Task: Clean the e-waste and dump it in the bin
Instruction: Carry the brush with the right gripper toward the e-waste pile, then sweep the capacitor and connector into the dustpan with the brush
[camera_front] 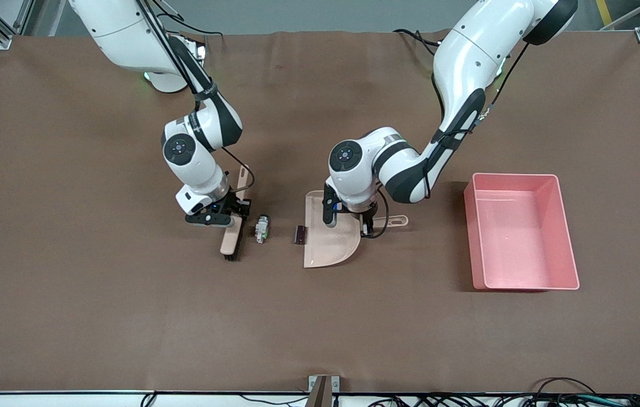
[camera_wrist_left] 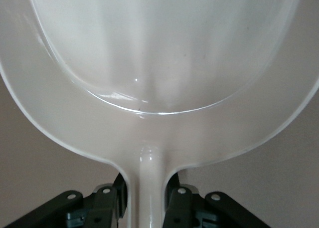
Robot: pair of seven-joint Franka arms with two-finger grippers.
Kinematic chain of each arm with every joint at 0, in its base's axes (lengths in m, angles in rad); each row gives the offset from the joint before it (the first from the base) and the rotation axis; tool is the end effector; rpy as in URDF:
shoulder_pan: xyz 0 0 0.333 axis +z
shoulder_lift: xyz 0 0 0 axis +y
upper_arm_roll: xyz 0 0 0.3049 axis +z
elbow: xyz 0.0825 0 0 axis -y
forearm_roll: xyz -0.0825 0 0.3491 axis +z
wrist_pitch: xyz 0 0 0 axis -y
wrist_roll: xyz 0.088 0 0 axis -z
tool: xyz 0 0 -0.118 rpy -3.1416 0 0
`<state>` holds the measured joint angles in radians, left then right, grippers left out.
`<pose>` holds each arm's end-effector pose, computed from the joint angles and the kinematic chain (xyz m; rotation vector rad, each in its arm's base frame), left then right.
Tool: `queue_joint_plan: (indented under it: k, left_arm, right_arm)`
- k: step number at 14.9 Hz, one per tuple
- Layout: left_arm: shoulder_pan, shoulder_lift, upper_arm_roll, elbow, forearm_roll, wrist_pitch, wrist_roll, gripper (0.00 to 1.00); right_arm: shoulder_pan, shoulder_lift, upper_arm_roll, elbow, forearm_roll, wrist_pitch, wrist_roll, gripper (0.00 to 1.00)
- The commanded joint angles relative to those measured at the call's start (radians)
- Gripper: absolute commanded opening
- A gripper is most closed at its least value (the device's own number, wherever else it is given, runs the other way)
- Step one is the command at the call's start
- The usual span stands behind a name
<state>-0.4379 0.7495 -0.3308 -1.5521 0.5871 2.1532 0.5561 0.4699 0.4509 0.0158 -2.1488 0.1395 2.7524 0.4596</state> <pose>0.5145 -0.4160 0.2198 -2.0089 2.0744 0.0875 0.4998 0.2580 0.2115 -3.0028 0.1519 -0.1564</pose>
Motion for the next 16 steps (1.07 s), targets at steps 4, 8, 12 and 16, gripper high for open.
queue_joint_plan:
  k: [4, 8, 12, 16]
  left_arm:
    - [-0.009, 0.008, 0.003, 0.014, 0.016, -0.016, 0.011, 0.21]
    - [-0.009, 0.008, 0.003, 0.014, 0.016, -0.016, 0.011, 0.21]
    - [-0.009, 0.01, 0.003, 0.014, 0.014, -0.016, 0.011, 0.21]
    - [-0.009, 0.016, 0.003, 0.014, 0.013, -0.016, 0.01, 0.21]
  right_arm:
    - [0.098, 0.092, -0.008, 0.118, 0.083, -0.01, 0.004, 0.0]
    - [0.11, 0.143, 0.021, 0.188, 0.084, -0.025, -0.004, 0.0]
    - [0.119, 0.161, 0.049, 0.251, 0.129, -0.08, -0.004, 0.0]
    - [0.121, 0.172, 0.067, 0.274, 0.149, -0.082, -0.004, 0.0]
